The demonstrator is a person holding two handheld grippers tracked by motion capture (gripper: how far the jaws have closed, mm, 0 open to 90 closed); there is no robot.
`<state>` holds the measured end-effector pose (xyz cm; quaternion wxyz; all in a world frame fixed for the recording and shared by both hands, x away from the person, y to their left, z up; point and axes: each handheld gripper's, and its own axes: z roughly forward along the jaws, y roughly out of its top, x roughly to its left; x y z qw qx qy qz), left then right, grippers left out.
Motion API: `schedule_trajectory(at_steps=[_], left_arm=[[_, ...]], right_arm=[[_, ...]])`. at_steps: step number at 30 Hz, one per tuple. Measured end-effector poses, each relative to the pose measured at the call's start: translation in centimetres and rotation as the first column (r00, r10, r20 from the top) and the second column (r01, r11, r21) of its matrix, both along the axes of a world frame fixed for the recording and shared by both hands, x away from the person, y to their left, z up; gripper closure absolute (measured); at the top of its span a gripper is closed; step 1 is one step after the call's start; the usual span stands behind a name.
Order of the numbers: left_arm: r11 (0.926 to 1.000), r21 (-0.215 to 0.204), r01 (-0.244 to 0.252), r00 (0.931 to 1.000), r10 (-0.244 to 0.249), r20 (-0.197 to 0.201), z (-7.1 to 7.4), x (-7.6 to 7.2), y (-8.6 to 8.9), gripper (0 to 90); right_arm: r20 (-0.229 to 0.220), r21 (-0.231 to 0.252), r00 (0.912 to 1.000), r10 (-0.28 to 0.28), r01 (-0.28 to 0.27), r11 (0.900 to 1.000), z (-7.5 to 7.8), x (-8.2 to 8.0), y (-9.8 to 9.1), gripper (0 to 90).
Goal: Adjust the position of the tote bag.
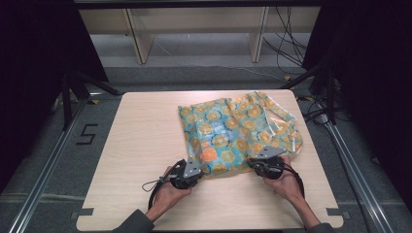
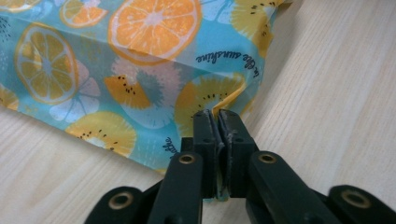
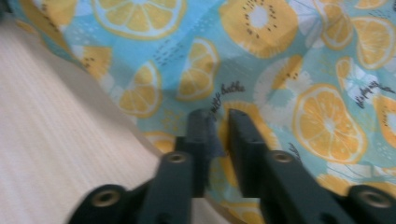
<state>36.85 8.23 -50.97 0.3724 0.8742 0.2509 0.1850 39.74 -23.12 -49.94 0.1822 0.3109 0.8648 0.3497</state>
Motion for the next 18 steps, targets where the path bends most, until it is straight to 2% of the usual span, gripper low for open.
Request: schedule_trajectory(at_steps=[1, 2, 3, 5, 6, 7, 8, 9, 10, 11, 12, 13, 15, 18], left_arm=[[0.9998, -0.022, -0.005, 1.0, 0.005, -0.005, 0.0, 0.0, 0.0, 87.3], [1.0, -0.002, -0.007, 1.0, 0.007, 0.001, 0.2, 0.2, 0.3, 88.1], [0.9998, -0.017, -0.013, 0.9999, 0.013, -0.001, 0.1, 0.2, 0.3, 88.4], [0.9998, -0.012, -0.015, 0.9999, 0.015, -0.006, 0.2, 0.3, 0.4, 88.6], [0.9998, -0.006, -0.021, 0.9998, 0.021, -0.005, 0.3, 0.4, 0.7, 89.0], [0.9998, -0.006, -0.021, 0.9998, 0.021, -0.005, 0.3, 0.4, 0.7, 89.1], [0.9997, -0.015, -0.02, 0.9998, 0.02, -0.004, 0.2, 0.5, 0.8, 89.1], [0.9997, -0.007, -0.021, 0.9998, 0.021, -0.005, 0.2, 0.6, 0.9, 89.2], [0.9996, -0.01, -0.028, 0.9996, 0.028, -0.006, 0.3, 0.8, 1.2, 89.3], [0.9996, -0.01, -0.028, 0.9996, 0.028, -0.006, 0.3, 0.8, 1.2, 89.4], [0.9991, 0.005, -0.041, 0.9991, 0.041, 0.003, 0.4, 1.0, 1.7, 89.4], [0.9991, 0.005, -0.041, 0.9991, 0.041, 0.003, 0.4, 1.0, 1.7, 89.5], [0.9982, -0.006, -0.059, 0.9982, 0.059, 0.002, 0.4, 1.4, 2.2, 89.5], [0.9956, 0.001, -0.094, 0.9955, 0.094, 0.012, 0.4, 2.4, 3.3, 89.5]], right_arm=[[0.011, -0.006, 0.9999, 0.007, -0.007, 1.0, 0.1, -0.1, 0.0, 87.3], [0.004, 0.024, 0.9996, 0.028, -0.028, 0.9993, 0.1, -0.3, 0.2, 89.7], [-0.002, 0.022, 0.999, 0.045, -0.045, 0.9987, 0.1, -0.4, 0.4, 90.0], [-0.016, 0.028, 0.998, 0.06, -0.06, 0.9978, 0.1, -0.6, 0.7, 90.0], [-0.035, 0.035, 0.9956, 0.087, -0.086, 0.9957, 0.0, -1.1, 1.6, 90.0], [-0.035, 0.035, 0.9956, 0.087, -0.086, 0.9957, 0.0, -1.1, 1.6, 90.0], [-0.034, 0.018, 0.994, 0.105, -0.104, 0.9944, 0.0, -1.4, 2.1, 90.0], [-0.025, 0.003, 0.9924, 0.121, -0.121, 0.9927, 0.0, -1.7, 2.6, 90.0], [-0.02, 0.003, 0.9903, 0.137, -0.137, 0.9905, 0.3, -2.1, 3.2, 90.0], [-0.02, 0.003, 0.9903, 0.137, -0.137, 0.9905, 0.3, -2.1, 3.2, 90.0], [-0.003, 0.025, 0.9916, 0.129, -0.129, 0.9913, 0.8, -2.2, 3.1, 85.8], [-0.003, 0.025, 0.9916, 0.129, -0.129, 0.9913, 0.8, -2.2, 3.1, 85.8], [0.027, 0.04, 0.9925, 0.119, -0.12, 0.992, 1.1, -2.2, 2.7, 81.2], [0.04, 0.073, 0.9971, 0.066, -0.069, 0.9949, 1.8, -2.0, 1.3, 67.9]])
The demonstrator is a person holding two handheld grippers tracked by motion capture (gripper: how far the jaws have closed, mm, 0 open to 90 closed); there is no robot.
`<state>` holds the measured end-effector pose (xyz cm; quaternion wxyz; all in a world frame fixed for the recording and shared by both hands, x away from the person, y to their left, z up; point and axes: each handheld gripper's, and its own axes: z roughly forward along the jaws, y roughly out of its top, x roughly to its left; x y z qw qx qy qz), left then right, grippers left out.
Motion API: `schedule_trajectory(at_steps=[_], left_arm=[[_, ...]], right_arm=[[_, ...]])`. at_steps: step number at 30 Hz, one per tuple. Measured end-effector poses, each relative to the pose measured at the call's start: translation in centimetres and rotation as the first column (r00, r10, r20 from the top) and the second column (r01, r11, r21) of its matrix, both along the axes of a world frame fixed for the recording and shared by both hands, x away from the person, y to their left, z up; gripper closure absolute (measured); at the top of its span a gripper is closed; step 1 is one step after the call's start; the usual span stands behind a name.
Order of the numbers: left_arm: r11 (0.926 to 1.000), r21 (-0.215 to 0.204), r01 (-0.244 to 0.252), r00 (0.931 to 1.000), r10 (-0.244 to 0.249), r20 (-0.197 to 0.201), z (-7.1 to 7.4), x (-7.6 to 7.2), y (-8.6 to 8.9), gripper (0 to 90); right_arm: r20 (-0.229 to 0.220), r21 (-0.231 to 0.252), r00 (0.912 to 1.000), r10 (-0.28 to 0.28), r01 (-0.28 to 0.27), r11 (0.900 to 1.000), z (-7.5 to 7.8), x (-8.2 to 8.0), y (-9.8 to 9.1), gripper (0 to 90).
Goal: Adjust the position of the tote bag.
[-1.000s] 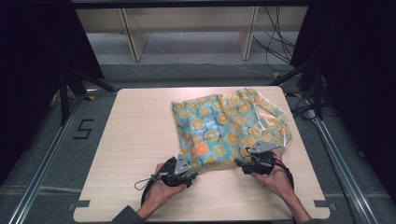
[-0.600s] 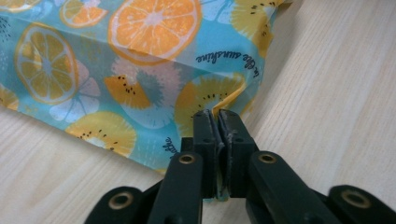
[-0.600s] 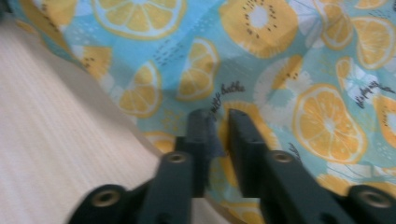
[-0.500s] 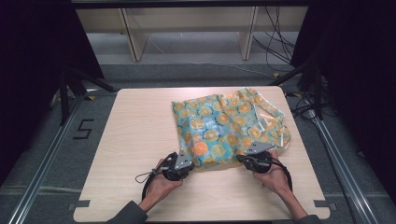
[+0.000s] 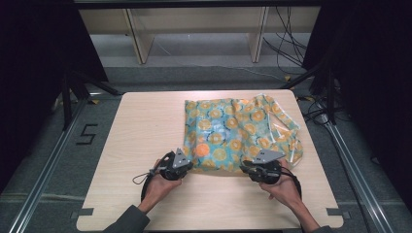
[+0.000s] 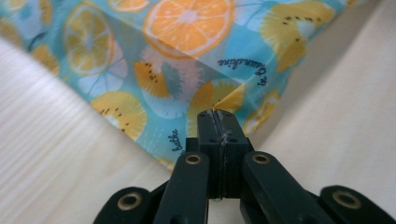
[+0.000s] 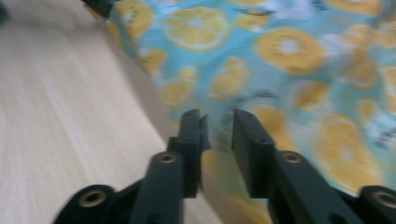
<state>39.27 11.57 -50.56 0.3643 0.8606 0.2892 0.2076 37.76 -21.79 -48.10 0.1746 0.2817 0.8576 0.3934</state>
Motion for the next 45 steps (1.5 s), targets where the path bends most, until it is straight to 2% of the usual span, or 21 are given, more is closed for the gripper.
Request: schedule_trajectory(at_steps=[5, 6, 7, 8, 9, 12, 14, 15, 16, 18, 21, 25, 27, 29, 30, 31, 32, 34, 36, 38, 45], left_arm=[[0.9993, 0.015, -0.034, 0.9993, 0.034, 0.014, 0.1, 1.3, 1.1, 89.6], [0.9989, 0.006, -0.046, 0.9989, 0.046, 0.015, 0.0, 1.6, 1.3, 89.5], [0.9988, 0.017, -0.046, 0.9989, 0.046, 0.009, 0.0, 2.0, 1.6, 89.5], [0.9979, 0.011, -0.064, 0.9979, 0.064, 0.012, -0.2, 2.7, 2.0, 89.5], [0.9979, 0.011, -0.064, 0.9979, 0.064, 0.012, -0.2, 2.7, 2.0, 89.5], [0.9961, 0.015, -0.087, 0.9962, 0.086, 0.013, -0.1, 3.8, 2.8, 89.5], [0.9955, -0.005, -0.095, 0.9954, 0.095, 0.012, -0.2, 4.0, 2.9, 89.5], [0.9948, 0.013, -0.101, 0.9948, 0.101, 0.01, -0.1, 4.3, 3.2, 89.5], [0.9948, 0.013, -0.101, 0.9948, 0.101, 0.01, -0.1, 4.3, 3.2, 89.5], [0.9946, 0.01, -0.103, 0.9945, 0.103, 0.021, -0.2, 4.6, 3.3, 89.4], [0.9943, 0.011, -0.106, 0.9942, 0.106, 0.016, -0.1, 4.9, 3.2, 89.5], [0.9925, -0.015, -0.121, 0.9925, 0.122, 0.011, -0.3, 5.5, 2.7, 89.4], [0.9943, 0.002, -0.106, 0.9941, 0.106, 0.02, -0.2, 5.7, 2.9, 89.3], [0.9922, -0.013, -0.124, 0.9921, 0.124, 0.02, -0.2, 5.8, 2.8, 89.3], [0.9926, -0.01, -0.121, 0.9925, 0.121, 0.014, -0.2, 6.0, 2.9, 89.3], [0.9926, -0.01, -0.121, 0.9925, 0.121, 0.014, -0.2, 6.0, 2.9, 89.2], [0.9931, -0.011, -0.117, 0.9929, 0.117, 0.017, -0.2, 6.1, 2.9, 89.2], [0.9916, -0.024, -0.127, 0.9918, 0.127, 0.008, -0.2, 6.2, 2.8, 89.0], [0.9927, -0.009, -0.12, 0.9925, 0.121, 0.019, -0.2, 6.4, 2.9, 89.0], [0.991, -0.019, -0.133, 0.9911, 0.133, 0.01, -0.2, 6.7, 2.7, 89.0], [0.9864, -0.02, -0.163, 0.9866, 0.163, 0.009, -0.3, 7.9, 2.9, 89.2]], right_arm=[[0.002, 0.037, 0.9958, -0.091, 0.091, 0.9952, 0.9, 0.3, -2.2, 54.7], [0.013, 0.055, 0.9886, -0.15, 0.149, 0.9872, 1.4, 0.6, -3.5, 50.3], [0.013, 0.055, 0.9886, -0.15, 0.149, 0.9872, 1.4, 0.6, -3.5, 50.3], [0.006, 0.053, 0.9792, -0.203, 0.202, 0.9779, 1.6, 1.0, -4.8, 45.2], [0.006, 0.053, 0.9792, -0.203, 0.202, 0.9779, 1.6, 1.0, -4.8, 45.2], [-0.037, 0.053, 0.9613, -0.273, 0.275, 0.9601, 1.5, 1.8, -6.6, 33.9], [-0.048, 0.056, 0.9589, -0.28, 0.282, 0.9577, 1.4, 2.0, -7.0, 30.7], [-0.111, 0.057, 0.9613, -0.252, 0.259, 0.9641, 1.0, 2.4, -7.6, 23.5], [-0.111, 0.057, 0.9613, -0.252, 0.259, 0.9641, 1.0, 2.4, -7.6, 23.5], [-0.169, 0.071, 0.9634, -0.208, 0.222, 0.9724, 0.3, 2.5, -7.6, 18.6], [-0.183, 0.048, 0.9646, -0.19, 0.202, 0.9782, 0.0, 2.4, -7.2, 16.0], [-0.201, -0.021, 0.9582, -0.204, 0.204, 0.9788, -1.2, 2.5, -6.1, 21.4], [-0.202, -0.04, 0.9596, -0.196, 0.192, 0.9807, -1.4, 2.6, -6.0, 23.1], [-0.215, -0.062, 0.9602, -0.179, 0.169, 0.9836, -2.0, 2.7, -5.7, 29.5], [-0.201, -0.099, 0.961, -0.19, 0.173, 0.98, -2.2, 2.5, -5.2, 38.6], [-0.201, -0.099, 0.961, -0.19, 0.173, 0.98, -2.2, 2.5, -5.2, 38.6], [-0.202, -0.124, 0.9612, -0.188, 0.165, 0.9785, -2.0, 2.6, -5.2, 48.5], [-0.193, -0.108, 0.9672, -0.165, 0.146, 0.9833, -1.9, 2.6, -5.1, 75.0], [-0.203, -0.106, 0.966, -0.16, 0.141, 0.9843, -1.8, 2.5, -5.1, 80.3], [-0.161, -0.082, 0.9769, -0.14, 0.128, 0.9884, -2.3, 2.4, -4.6, 90.0], [-0.201, -0.07, 0.9789, -0.037, 0.024, 0.9973, -1.8, 1.2, -2.4, 90.0]])
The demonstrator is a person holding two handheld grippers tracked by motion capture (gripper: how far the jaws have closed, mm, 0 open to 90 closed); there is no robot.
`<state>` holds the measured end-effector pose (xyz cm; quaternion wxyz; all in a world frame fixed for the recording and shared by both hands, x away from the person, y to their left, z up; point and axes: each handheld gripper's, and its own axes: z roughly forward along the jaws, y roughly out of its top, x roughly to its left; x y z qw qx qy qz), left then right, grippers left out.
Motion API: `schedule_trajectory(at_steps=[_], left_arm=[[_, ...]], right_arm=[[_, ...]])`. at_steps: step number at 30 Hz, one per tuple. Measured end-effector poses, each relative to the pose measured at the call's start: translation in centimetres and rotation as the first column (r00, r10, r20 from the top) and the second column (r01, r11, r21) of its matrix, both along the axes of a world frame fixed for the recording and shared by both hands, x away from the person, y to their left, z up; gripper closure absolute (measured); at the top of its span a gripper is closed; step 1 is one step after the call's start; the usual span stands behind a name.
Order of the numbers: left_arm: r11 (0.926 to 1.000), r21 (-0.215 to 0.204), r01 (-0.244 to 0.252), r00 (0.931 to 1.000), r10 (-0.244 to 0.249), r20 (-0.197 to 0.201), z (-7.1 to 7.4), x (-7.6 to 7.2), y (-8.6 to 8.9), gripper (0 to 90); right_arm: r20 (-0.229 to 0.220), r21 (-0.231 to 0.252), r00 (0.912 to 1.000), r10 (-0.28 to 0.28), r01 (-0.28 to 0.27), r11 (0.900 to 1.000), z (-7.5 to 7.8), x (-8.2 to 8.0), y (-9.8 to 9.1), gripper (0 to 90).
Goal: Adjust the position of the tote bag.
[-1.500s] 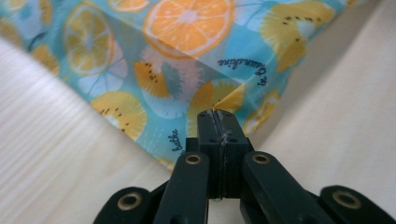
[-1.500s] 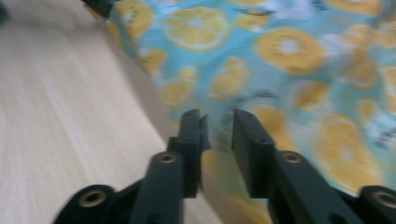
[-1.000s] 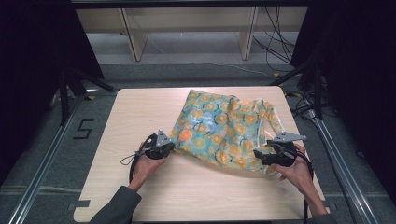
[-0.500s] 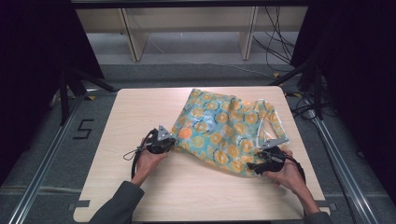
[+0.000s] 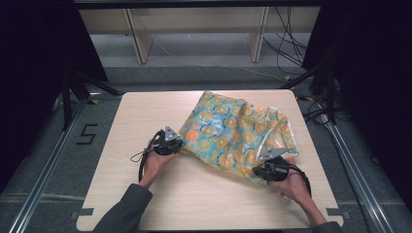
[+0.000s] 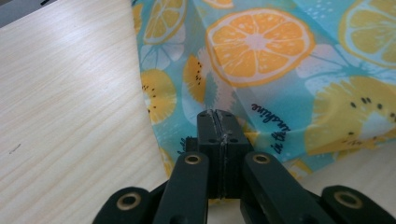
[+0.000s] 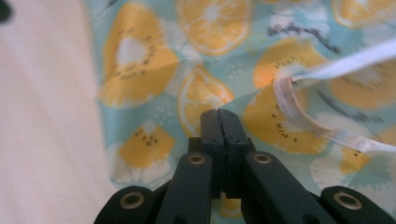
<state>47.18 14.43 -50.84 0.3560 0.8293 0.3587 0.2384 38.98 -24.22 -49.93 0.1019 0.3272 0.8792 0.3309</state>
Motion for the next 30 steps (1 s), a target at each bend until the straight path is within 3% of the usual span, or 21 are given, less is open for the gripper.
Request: schedule_trajectory(at_steps=[1, 2, 3, 5, 7, 8, 10, 11, 12, 14, 16, 17, 19, 20, 21, 22, 23, 24, 27, 28, 30], left_arm=[[0.9997, -0.007, -0.023, 0.9997, 0.023, 0.0, -0.1, 0.7, 0.5, 89.1], [0.9997, -0.007, -0.023, 0.9997, 0.023, 0.0, -0.1, 0.7, 0.5, 89.1], [0.9994, -0.016, -0.031, 0.9995, 0.031, -0.006, 0.1, 1.3, 1.2, 88.9], [0.9991, -0.019, -0.037, 0.9993, 0.036, -0.013, 0.3, 1.6, 1.6, 87.8], [0.9951, -0.051, -0.085, 0.9963, 0.084, -0.015, 0.8, 1.6, 2.6, 78.2], [0.9866, -0.102, -0.128, 0.9918, 0.126, -0.02, 1.0, 1.5, 3.1, 71.9], [0.9539, -0.213, -0.212, 0.9773, 0.204, -0.058, 1.5, 0.9, 4.0, 57.0], [0.9479, -0.234, -0.216, 0.9763, 0.205, -0.068, 1.7, 0.5, 4.2, 57.0], [0.9466, -0.253, -0.199, 0.9798, 0.187, -0.07, 1.9, -0.4, 4.4, 54.8], [0.9565, -0.233, -0.176, 0.9836, 0.162, -0.08, 2.0, -1.9, 4.3, 50.0], [0.9397, -0.296, -0.172, 0.9833, 0.146, -0.109, 2.2, -3.8, 3.9, 41.7], [0.9359, -0.31, -0.167, 0.9828, 0.133, -0.128, 2.4, -4.6, 3.7, 41.7], [0.9356, -0.318, -0.152, 0.9839, 0.113, -0.138, 2.8, -6.1, 3.3, 33.1], [0.9304, -0.328, -0.165, 0.9814, 0.121, -0.149, 3.0, -6.9, 3.1, 30.2], [0.9092, -0.376, -0.178, 0.9744, 0.11, -0.196, 3.0, -8.2, 2.7, 26.6], [0.9092, -0.376, -0.178, 0.9744, 0.11, -0.196, 3.0, -8.2, 2.7, 25.3], [0.8944, -0.413, -0.172, 0.9712, 0.084, -0.223, 2.9, -8.8, 2.5, 25.0], [0.8866, -0.429, -0.172, 0.9693, 0.075, -0.234, 2.8, -9.1, 2.3, 25.0], [0.8902, -0.427, -0.16, 0.9685, 0.058, -0.242, 2.8, -9.9, 1.1, 21.8], [0.8824, -0.447, -0.146, 0.9688, 0.036, -0.245, 2.9, -9.9, 0.7, 21.8], [0.8749, -0.464, -0.138, 0.9668, 0.018, -0.255, 2.9, -9.9, 0.3, 21.7]], right_arm=[[-0.019, 0.003, 0.9994, 0.03, -0.03, 0.9996, 0.2, -0.8, 1.4, 90.0], [-0.019, 0.003, 0.9994, 0.03, -0.03, 0.9996, 0.2, -0.8, 1.4, 90.0], [-0.012, 0.033, 0.9962, 0.086, -0.085, 0.9958, 0.4, -1.5, 3.0, 90.0], [-0.008, 0.043, 0.9945, 0.104, -0.104, 0.9937, 0.5, -1.9, 3.7, 90.0], [0.005, 0.042, 0.9897, 0.143, -0.143, 0.9888, 0.6, -2.5, 5.1, 90.0], [-0.016, 0.035, 0.9869, 0.16, -0.16, 0.9865, 0.7, -2.8, 5.6, 90.0], [-0.02, 0.047, 0.9783, 0.206, -0.205, 0.9776, 0.8, -3.7, 7.2, 90.0], [-0.02, 0.047, 0.9783, 0.206, -0.205, 0.9776, 0.8, -3.7, 7.2, 90.0], [-0.022, 0.054, 0.9756, 0.218, -0.217, 0.9747, 0.8, -3.9, 7.6, 90.0], [-0.019, 0.046, 0.9653, 0.26, -0.259, 0.9647, 0.7, -4.6, 8.8, 90.0], [-0.005, 0.047, 0.9608, 0.277, -0.277, 0.9598, 0.8, -5.1, 9.7, 90.0], [-0.005, 0.047, 0.9608, 0.277, -0.277, 0.9598, 0.8, -5.1, 9.7, 90.0], [-0.013, 0.049, 0.9603, 0.279, -0.278, 0.9594, 0.7, -5.1, 10.4, 90.0], [-0.01, 0.049, 0.9613, 0.275, -0.275, 0.9604, 0.6, -5.0, 10.7, 90.0], [-0.004, 0.042, 0.9581, 0.287, -0.286, 0.9573, 0.6, -4.9, 11.0, 90.0], [-0.002, 0.039, 0.9591, 0.283, -0.283, 0.9584, 0.6, -4.9, 11.2, 90.0], [0.0, 0.046, 0.9568, 0.291, -0.29, 0.9558, 0.5, -4.8, 11.6, 90.0], [0.0, 0.046, 0.9568, 0.291, -0.29, 0.9558, 0.5, -4.8, 11.6, 90.0], [-0.005, 0.045, 0.954, 0.3, -0.299, 0.9531, 0.5, -4.8, 12.8, 90.0], [0.002, 0.038, 0.9515, 0.308, -0.308, 0.9508, 0.4, -4.9, 13.3, 90.0], [-0.006, 0.043, 0.9431, 0.332, -0.332, 0.9424, 0.0, -5.3, 14.5, 90.0]])
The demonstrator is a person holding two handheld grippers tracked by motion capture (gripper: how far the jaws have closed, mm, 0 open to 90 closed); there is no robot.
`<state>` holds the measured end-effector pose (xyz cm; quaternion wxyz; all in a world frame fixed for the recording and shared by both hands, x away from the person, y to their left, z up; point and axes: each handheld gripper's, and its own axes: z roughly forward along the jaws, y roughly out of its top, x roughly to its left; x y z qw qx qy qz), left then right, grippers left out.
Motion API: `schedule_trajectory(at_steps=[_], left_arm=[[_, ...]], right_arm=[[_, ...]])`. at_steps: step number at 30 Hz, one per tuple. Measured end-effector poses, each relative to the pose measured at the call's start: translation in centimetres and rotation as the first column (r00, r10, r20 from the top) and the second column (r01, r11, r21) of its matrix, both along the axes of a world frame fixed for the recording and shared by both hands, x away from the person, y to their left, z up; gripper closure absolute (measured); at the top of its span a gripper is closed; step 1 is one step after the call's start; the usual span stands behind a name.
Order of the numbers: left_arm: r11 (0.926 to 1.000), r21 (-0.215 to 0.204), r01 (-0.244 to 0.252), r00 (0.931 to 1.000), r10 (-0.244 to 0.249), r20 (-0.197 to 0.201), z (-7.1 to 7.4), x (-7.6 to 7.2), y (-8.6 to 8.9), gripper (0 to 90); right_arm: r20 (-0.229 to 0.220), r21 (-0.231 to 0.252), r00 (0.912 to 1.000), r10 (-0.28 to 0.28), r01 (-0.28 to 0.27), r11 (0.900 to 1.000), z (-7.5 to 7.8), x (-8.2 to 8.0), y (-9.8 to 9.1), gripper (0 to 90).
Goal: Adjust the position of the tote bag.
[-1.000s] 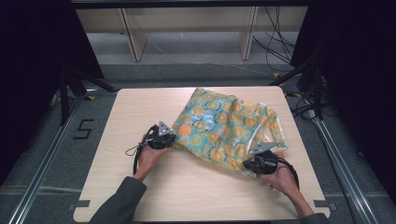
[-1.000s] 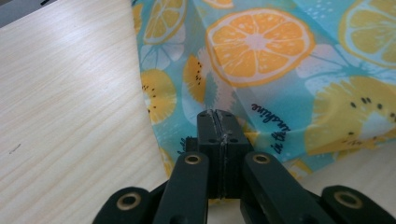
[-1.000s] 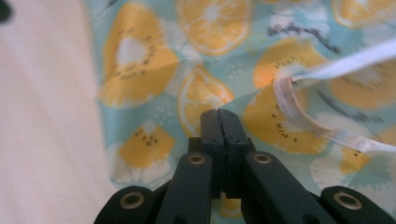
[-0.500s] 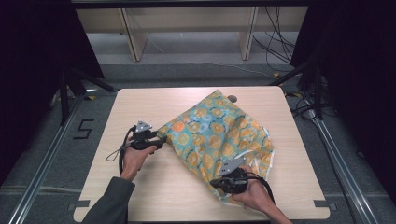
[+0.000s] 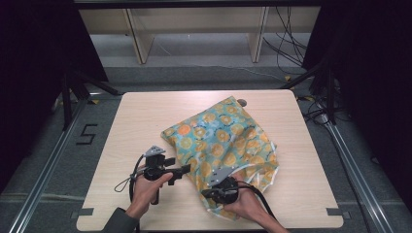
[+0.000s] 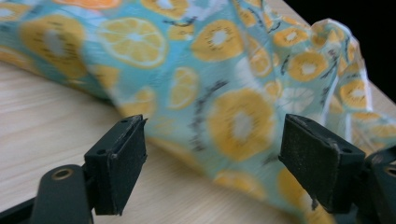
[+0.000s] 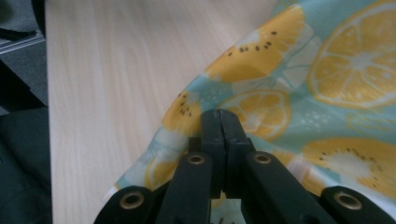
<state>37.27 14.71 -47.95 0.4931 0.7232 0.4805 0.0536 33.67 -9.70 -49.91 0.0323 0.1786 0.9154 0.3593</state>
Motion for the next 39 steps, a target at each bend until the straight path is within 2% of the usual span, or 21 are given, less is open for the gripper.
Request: schedule_trajectory(at_steps=[3, 7, 12, 16, 17, 18, 19, 20, 21, 22, 23, 24, 25, 26, 27, 29, 30, 32, 36, 38, 39], left_arm=[[0.9991, 0.041, 0.005, 1.0, -0.005, 0.003, -0.1, -0.2, -0.5, 21.1], [0.9998, 0.013, 0.018, 0.9996, -0.017, -0.022, -0.2, -0.3, -0.6, 20.7], [0.9988, 0.031, 0.039, 0.9991, -0.039, -0.02, -0.1, -0.6, -1.2, 18.8], [0.9939, 0.089, 0.066, 0.9976, -0.064, -0.027, -0.5, -1.0, -2.4, 18.3], [0.9899, 0.116, 0.082, 0.9965, -0.079, -0.03, -0.8, -1.1, -2.9, 19.0], [0.9899, 0.116, 0.082, 0.9965, -0.079, -0.03, -0.8, -1.1, -2.9, 23.5], [0.9845, 0.142, 0.103, 0.9946, -0.101, -0.021, -1.3, -1.4, -3.6, 29.3], [0.9845, 0.142, 0.103, 0.9946, -0.101, -0.021, -1.3, -1.4, -3.6, 32.3], [0.9827, 0.144, 0.116, 0.9931, -0.113, -0.029, -1.6, -1.7, -4.0, 38.0], [0.9828, 0.139, 0.122, 0.9925, -0.121, -0.021, -1.8, -1.9, -4.4, 38.0], [0.966, 0.2, 0.163, 0.986, -0.167, 0.001, -2.0, -2.0, -4.8, 53.8], [0.966, 0.2, 0.163, 0.986, -0.167, 0.001, -2.0, -2.0, -4.8, 60.9], [0.9561, 0.228, 0.184, 0.9819, -0.19, 0.001, -2.2, -2.0, -4.9, 60.9], [0.954, 0.229, 0.194, 0.98, -0.199, 0.001, -2.4, -2.0, -4.9, 67.2], [0.9487, 0.245, 0.2, 0.9772, -0.211, 0.02, -2.5, -1.9, -4.8, 78.9], [0.9453, 0.252, 0.207, 0.9748, -0.221, 0.029, -2.5, -1.8, -4.6, 83.3], [0.9444, 0.256, 0.206, 0.9743, -0.222, 0.035, -2.5, -1.8, -4.6, 88.4], [0.9391, 0.27, 0.212, 0.9716, -0.232, 0.044, -2.5, -1.7, -4.4, 89.4], [0.9338, 0.284, 0.218, 0.968, -0.244, 0.06, -2.5, -1.4, -4.1, 89.5], [0.9378, 0.284, 0.2, 0.9713, -0.228, 0.068, -2.5, -1.4, -3.8, 89.6], [0.9366, 0.288, 0.199, 0.9706, -0.229, 0.074, -2.4, -1.3, -3.6, 89.6]], right_arm=[[0.009, 0.002, 0.9994, 0.034, -0.034, 0.9994, -0.2, -0.2, 0.7, 90.0], [-0.005, 0.018, 0.9999, 0.014, -0.014, 0.9997, 0.8, -0.7, 0.1, 73.8], [0.048, 0.089, 0.9976, -0.05, 0.046, 0.995, 3.8, -0.4, -3.3, 58.2], [0.115, 0.145, 0.9725, -0.202, 0.185, 0.9719, 6.3, 1.1, -7.1, 56.6], [0.164, 0.134, 0.9512, -0.262, 0.241, 0.9612, 6.9, 2.3, -9.0, 54.7], [0.164, 0.134, 0.9512, -0.262, 0.241, 0.9612, 6.9, 2.3, -9.0, 54.7], [0.161, 0.158, 0.9227, -0.35, 0.326, 0.9319, 7.0, 3.4, -10.8, 53.0], [0.161, 0.158, 0.9227, -0.35, 0.326, 0.9319, 7.0, 3.4, -10.8, 53.0], [0.151, 0.155, 0.8806, -0.449, 0.428, 0.8905, 7.0, 4.2, -12.4, 51.0], [0.151, 0.155, 0.8806, -0.449, 0.428, 0.8905, 7.0, 4.2, -12.4, 51.0], [0.185, 0.136, 0.8404, -0.51, 0.492, 0.8601, 6.9, 5.2, -14.2, 48.4], [0.211, 0.138, 0.8162, -0.538, 0.52, 0.8431, 6.7, 5.7, -15.1, 47.7], [0.211, 0.138, 0.8162, -0.538, 0.52, 0.8431, 6.7, 5.7, -15.1, 47.7], [0.18, 0.139, 0.7966, -0.577, 0.56, 0.8165, 6.6, 6.0, -15.8, 46.7], [0.19, 0.138, 0.7598, -0.622, 0.606, 0.7831, 6.1, 6.9, -17.4, 42.4], [0.18, 0.11, 0.7554, -0.63, 0.621, 0.776, 5.8, 7.4, -18.2, 40.6], [0.091, 0.106, 0.7345, -0.672, 0.664, 0.7399, 5.0, 8.2, -19.2, 40.0], [0.072, 0.102, 0.7339, -0.675, 0.668, 0.7369, 4.6, 8.5, -19.5, 40.2], [0.062, 0.06, 0.7518, -0.656, 0.654, 0.7543, 3.2, 9.5, -19.8, 46.3], [0.041, 0.022, 0.7404, -0.671, 0.671, 0.7414, 2.7, 9.6, -19.6, 59.2], [0.033, 0.012, 0.7736, -0.633, 0.633, 0.7742, 1.8, 9.9, -19.8, 72.8]])
